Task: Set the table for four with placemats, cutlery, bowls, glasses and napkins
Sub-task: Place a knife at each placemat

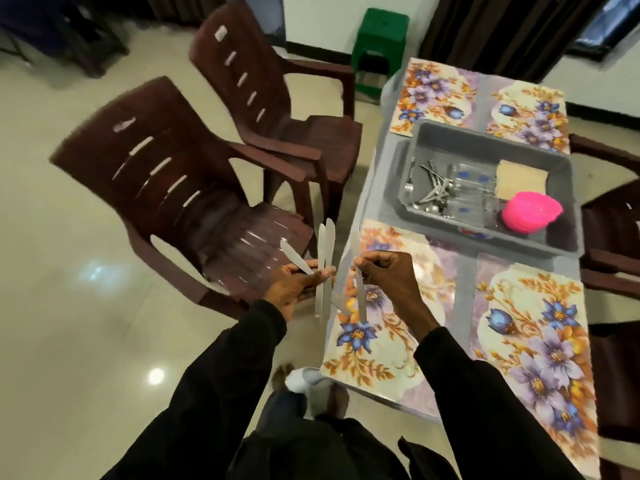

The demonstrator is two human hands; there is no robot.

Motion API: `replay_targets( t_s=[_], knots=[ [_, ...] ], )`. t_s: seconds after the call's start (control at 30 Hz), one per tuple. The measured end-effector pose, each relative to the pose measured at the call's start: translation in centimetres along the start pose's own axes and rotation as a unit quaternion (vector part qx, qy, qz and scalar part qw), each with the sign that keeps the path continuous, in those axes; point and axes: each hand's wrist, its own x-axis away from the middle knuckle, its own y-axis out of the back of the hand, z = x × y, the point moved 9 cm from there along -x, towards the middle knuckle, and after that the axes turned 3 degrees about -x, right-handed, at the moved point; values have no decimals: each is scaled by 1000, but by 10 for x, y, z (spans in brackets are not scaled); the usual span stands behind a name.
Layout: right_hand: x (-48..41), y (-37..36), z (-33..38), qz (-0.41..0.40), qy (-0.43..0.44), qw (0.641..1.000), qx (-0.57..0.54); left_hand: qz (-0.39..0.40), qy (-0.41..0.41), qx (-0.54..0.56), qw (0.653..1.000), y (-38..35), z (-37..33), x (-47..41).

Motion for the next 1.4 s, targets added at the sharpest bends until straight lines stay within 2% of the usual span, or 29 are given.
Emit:
replay_targets(
  t_s=[0.2, 0.4, 0.67, 0.87, 1.17, 1.4],
  knots=[
    [-10, -118, 38, 94, -6, 995, 16, -61, -45, 76, 994, 107, -40, 29],
    [-21, -267, 52, 123, -38, 991, 29, -86, -74, 59, 992, 237, -82, 51],
    [-9, -495, 80, 185, -33, 981, 48, -154, -84, 44, 983, 437, -149, 88],
    [-24, -629, 112, 215, -30, 975, 51, -182, -110, 72, 974, 554, -204, 106],
    [-117, -791, 147, 243, -22, 969, 31, -211, -112, 66, 969, 692, -296, 40],
    [-229, -883, 179, 205, -41, 977, 27, -200, -92, 45, 974, 767, -400, -44]
  ],
)
